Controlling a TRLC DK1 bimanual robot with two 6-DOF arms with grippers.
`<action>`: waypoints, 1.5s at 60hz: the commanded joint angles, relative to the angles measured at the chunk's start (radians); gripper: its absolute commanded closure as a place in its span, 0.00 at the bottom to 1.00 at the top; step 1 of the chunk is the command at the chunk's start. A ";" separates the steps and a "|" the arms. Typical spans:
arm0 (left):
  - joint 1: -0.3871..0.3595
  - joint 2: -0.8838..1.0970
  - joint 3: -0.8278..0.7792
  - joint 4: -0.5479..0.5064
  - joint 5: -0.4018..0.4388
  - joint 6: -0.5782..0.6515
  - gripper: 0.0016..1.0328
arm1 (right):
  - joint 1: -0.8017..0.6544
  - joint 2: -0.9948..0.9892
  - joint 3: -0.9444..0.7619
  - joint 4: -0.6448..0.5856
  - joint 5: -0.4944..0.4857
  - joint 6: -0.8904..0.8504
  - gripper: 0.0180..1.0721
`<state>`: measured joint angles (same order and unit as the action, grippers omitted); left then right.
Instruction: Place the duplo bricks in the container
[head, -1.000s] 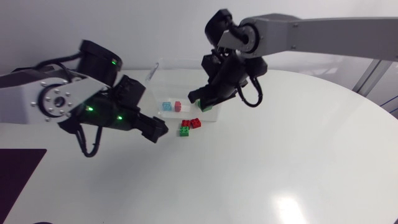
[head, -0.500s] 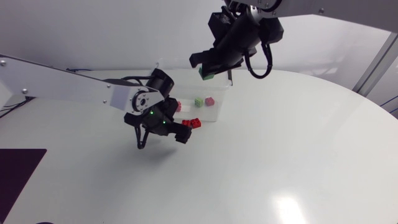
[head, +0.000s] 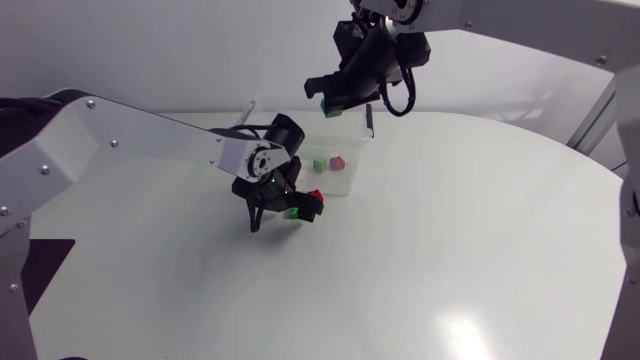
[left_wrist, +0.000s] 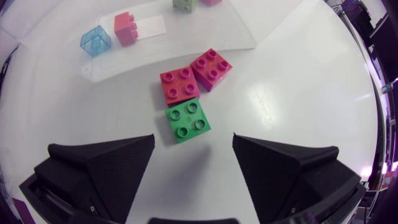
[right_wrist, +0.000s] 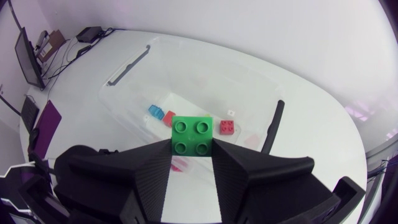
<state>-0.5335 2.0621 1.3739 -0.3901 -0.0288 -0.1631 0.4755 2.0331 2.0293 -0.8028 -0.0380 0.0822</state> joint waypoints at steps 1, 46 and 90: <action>-0.008 0.033 0.034 0.003 -0.010 -0.036 0.33 | -0.025 0.062 0.049 0.027 0.009 0.024 0.70; -0.014 0.066 0.047 -0.001 -0.026 -0.065 0.53 | -0.071 0.021 -0.106 0.094 0.013 -0.035 0.09; -0.028 0.170 0.284 -0.234 -0.011 -0.135 0.38 | -0.104 -0.175 -0.365 0.169 -0.013 -0.067 0.09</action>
<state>-0.5625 2.1883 1.6123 -0.5884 -0.0395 -0.2497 0.3866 1.9049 1.7081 -0.6498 -0.0429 0.0303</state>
